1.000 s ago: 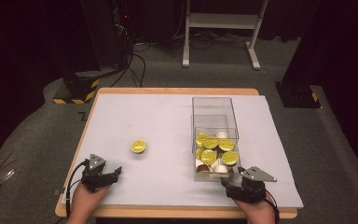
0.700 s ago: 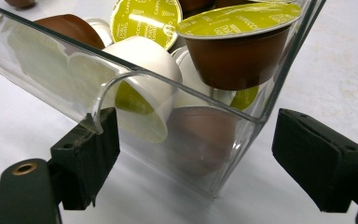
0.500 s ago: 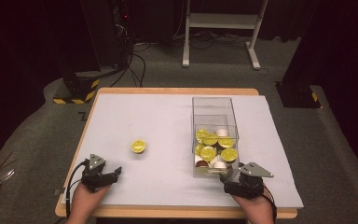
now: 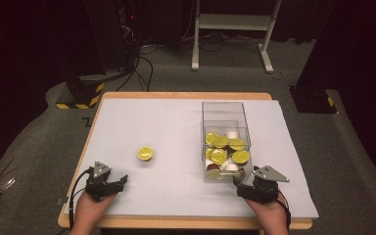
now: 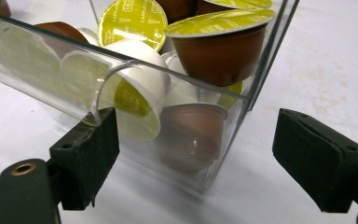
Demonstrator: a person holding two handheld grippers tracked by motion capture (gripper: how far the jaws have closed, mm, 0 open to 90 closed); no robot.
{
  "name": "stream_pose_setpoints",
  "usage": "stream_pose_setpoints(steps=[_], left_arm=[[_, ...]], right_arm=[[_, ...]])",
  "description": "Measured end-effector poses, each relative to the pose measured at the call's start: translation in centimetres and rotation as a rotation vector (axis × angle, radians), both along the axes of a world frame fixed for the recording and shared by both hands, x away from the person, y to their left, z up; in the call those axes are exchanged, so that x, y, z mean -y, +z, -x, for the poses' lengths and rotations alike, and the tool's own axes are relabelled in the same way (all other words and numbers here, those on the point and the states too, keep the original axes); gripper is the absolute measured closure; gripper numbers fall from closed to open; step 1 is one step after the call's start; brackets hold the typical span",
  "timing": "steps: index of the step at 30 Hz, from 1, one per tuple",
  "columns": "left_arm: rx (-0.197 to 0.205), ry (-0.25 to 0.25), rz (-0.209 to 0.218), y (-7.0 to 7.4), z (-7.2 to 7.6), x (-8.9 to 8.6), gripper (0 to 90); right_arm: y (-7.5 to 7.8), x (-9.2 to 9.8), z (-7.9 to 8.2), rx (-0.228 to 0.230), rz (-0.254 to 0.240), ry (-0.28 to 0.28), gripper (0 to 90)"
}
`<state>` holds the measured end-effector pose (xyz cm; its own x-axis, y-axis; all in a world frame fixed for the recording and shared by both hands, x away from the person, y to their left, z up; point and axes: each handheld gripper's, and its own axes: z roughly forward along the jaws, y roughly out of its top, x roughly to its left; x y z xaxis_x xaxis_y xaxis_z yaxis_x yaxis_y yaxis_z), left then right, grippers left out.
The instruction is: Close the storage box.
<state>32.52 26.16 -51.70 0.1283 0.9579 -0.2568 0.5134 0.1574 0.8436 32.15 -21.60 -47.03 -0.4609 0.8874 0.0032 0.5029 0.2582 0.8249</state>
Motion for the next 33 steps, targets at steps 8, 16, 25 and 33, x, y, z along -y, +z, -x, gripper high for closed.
stream_pose_setpoints(steps=[8,16,25,33], left_arm=[[0.001,0.002,0.003,0.0,0.0,0.0,26.6],[0.006,0.006,0.013,0.0,-0.1,0.1,26.5],[0.0,-0.001,0.003,0.0,0.0,0.0,26.5],[0.0,0.0,0.003,0.0,0.0,0.0,26.6]], right_arm=[[0.1,-0.2,-0.9,0.008,0.009,-0.021,13.6],[0.1,-0.3,-1.9,0.018,0.014,-0.042,13.1],[0.0,-0.5,-2.7,0.028,0.008,-0.062,12.7],[-0.1,-0.7,-3.3,0.029,0.007,-0.077,12.5]])
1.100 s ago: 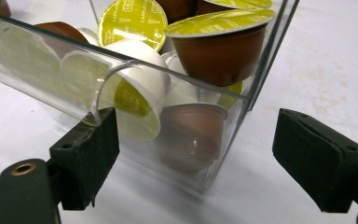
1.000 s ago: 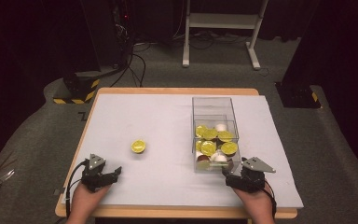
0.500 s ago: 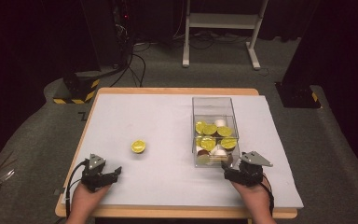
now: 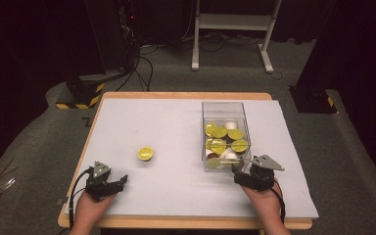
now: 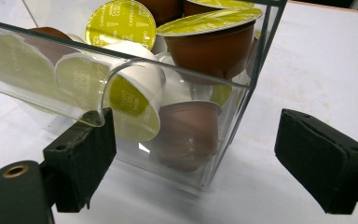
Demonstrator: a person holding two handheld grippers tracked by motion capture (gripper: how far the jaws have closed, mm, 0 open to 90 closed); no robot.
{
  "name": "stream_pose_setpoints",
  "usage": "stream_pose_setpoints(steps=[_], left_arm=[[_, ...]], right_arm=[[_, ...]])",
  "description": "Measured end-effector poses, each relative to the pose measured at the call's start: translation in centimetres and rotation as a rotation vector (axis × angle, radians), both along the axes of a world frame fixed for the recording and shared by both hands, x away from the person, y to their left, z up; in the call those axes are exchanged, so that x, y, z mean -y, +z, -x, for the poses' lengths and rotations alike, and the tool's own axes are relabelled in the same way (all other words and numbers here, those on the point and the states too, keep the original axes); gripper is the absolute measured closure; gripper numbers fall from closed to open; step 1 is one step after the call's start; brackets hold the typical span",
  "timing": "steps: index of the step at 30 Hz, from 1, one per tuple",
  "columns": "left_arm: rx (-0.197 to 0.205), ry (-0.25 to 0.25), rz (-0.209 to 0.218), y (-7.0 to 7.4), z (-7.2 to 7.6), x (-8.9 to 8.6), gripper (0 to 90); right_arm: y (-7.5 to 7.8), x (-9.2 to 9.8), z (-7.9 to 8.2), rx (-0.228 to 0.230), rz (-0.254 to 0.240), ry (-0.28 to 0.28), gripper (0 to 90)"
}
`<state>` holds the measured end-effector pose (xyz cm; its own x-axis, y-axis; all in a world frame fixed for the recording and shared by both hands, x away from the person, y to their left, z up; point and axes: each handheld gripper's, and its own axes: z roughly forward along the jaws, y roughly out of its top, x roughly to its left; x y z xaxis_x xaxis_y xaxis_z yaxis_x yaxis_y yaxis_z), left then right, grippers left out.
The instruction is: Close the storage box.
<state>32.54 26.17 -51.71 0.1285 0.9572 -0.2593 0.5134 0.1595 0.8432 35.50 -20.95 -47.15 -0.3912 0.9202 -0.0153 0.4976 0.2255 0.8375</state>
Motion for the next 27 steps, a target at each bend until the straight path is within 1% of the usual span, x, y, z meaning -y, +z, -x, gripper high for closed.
stream_pose_setpoints(steps=[4,6,11,12,14,18,20,22,27], left_arm=[[0.006,0.005,0.01,0.0,-0.1,0.1,26.5],[0.002,-0.002,0.0,0.0,-0.1,0.0,26.5],[0.003,0.001,0.005,0.0,-0.1,0.0,26.5],[0.003,-0.001,0.001,0.0,-0.1,0.0,26.5],[0.007,0.007,0.011,0.0,-0.1,0.1,26.6],[0.004,0.003,0.006,0.0,-0.1,0.0,26.6],[0.006,0.007,0.012,0.0,-0.1,0.1,26.6],[0.004,0.002,0.006,0.0,-0.1,0.0,26.6],[0.004,0.002,0.006,0.0,-0.1,0.0,26.6]], right_arm=[[0.0,-0.1,-0.3,0.005,0.005,-0.006,12.6],[-0.1,-0.1,-0.6,0.011,0.006,-0.009,12.6],[-0.2,-0.3,-1.2,0.014,0.0,-0.029,12.7],[-0.2,-0.4,-1.3,0.011,-0.004,-0.034,12.7],[-0.1,-0.4,-1.6,0.01,-0.004,-0.042,12.7],[-0.2,-0.5,-2.1,0.013,-0.007,-0.046,12.7],[-0.2,-0.6,-2.4,0.013,-0.008,-0.052,12.7],[-0.2,-0.7,-2.8,0.009,-0.012,-0.065,12.7],[-0.3,-0.8,-3.3,0.014,-0.008,-0.065,12.5]])
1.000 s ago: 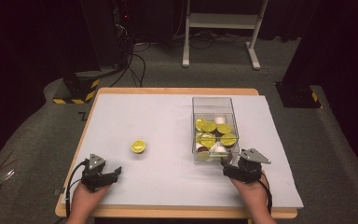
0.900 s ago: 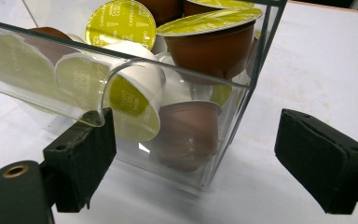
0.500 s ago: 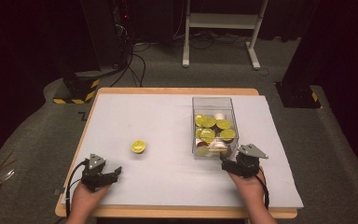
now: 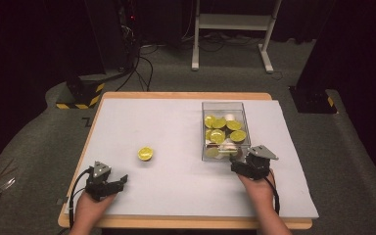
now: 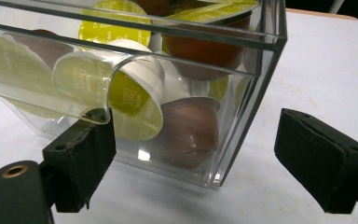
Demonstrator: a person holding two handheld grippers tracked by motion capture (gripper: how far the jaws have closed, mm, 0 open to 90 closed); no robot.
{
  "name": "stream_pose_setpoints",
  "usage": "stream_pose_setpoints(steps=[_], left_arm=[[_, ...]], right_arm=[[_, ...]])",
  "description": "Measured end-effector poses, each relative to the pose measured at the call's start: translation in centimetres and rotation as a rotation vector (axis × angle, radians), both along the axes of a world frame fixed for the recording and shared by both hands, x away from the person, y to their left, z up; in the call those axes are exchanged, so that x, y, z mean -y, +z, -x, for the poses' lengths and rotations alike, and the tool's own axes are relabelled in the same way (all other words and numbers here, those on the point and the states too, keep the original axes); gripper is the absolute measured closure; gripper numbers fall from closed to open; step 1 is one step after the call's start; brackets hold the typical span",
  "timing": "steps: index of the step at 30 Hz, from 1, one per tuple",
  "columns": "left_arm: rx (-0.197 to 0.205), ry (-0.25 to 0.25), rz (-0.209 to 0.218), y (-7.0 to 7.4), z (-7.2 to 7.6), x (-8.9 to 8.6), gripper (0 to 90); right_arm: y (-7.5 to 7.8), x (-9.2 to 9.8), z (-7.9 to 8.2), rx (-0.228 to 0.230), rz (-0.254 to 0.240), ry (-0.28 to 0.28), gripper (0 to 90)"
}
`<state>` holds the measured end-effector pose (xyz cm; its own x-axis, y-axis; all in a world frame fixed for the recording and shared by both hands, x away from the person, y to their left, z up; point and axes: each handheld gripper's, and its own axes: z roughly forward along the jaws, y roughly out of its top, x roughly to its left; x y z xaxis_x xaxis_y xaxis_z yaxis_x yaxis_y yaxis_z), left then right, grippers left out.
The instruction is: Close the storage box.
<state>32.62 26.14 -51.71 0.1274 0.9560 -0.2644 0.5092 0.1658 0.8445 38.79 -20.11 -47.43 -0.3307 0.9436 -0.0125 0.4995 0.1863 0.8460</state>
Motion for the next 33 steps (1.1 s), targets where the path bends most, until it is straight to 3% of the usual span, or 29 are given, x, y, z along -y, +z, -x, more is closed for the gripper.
stream_pose_setpoints(steps=[14,33], left_arm=[[0.002,0.004,0.005,0.0,0.0,0.0,26.6],[0.002,0.003,0.004,0.0,0.0,0.0,26.6]], right_arm=[[-0.2,-0.4,-1.8,-0.003,-0.012,-0.017,11.8],[-0.3,-0.6,-2.9,-0.011,-0.02,-0.03,13.6]])
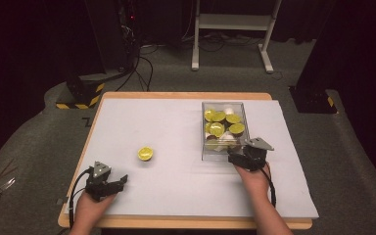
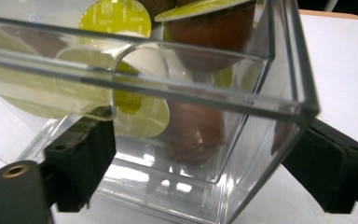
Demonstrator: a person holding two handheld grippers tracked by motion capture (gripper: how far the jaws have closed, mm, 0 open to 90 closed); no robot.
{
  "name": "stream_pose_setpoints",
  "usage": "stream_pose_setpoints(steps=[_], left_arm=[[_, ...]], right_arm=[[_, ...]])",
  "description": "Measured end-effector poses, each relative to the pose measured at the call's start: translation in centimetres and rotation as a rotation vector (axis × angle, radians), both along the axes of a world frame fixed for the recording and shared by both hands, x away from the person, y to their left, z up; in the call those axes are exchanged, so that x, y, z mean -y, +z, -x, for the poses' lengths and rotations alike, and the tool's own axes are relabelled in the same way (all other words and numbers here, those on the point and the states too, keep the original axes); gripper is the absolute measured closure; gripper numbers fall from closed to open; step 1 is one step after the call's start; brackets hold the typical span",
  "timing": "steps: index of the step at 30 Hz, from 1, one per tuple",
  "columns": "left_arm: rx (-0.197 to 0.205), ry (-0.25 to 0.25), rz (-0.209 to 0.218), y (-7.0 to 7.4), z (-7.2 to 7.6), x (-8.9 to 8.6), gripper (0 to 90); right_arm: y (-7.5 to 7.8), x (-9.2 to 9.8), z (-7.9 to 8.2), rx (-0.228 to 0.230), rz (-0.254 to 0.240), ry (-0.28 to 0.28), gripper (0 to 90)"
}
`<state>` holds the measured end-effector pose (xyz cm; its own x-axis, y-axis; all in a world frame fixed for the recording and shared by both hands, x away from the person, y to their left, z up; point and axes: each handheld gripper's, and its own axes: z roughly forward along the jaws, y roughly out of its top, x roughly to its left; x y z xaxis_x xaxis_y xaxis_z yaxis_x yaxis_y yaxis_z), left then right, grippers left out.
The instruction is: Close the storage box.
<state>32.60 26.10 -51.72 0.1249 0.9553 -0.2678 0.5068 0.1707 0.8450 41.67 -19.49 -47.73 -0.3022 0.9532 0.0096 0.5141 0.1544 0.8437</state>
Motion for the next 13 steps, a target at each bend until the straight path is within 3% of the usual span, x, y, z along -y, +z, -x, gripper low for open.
stream_pose_setpoints(steps=[7,13], left_arm=[[0.0,0.0,0.001,0.0,0.0,0.0,26.7],[-0.006,-0.006,-0.009,0.0,0.1,-0.1,26.7]], right_arm=[[-0.2,0.9,1.1,-0.014,-0.002,0.012,16.5],[-1.2,3.2,3.0,-0.045,0.025,0.012,19.0]])
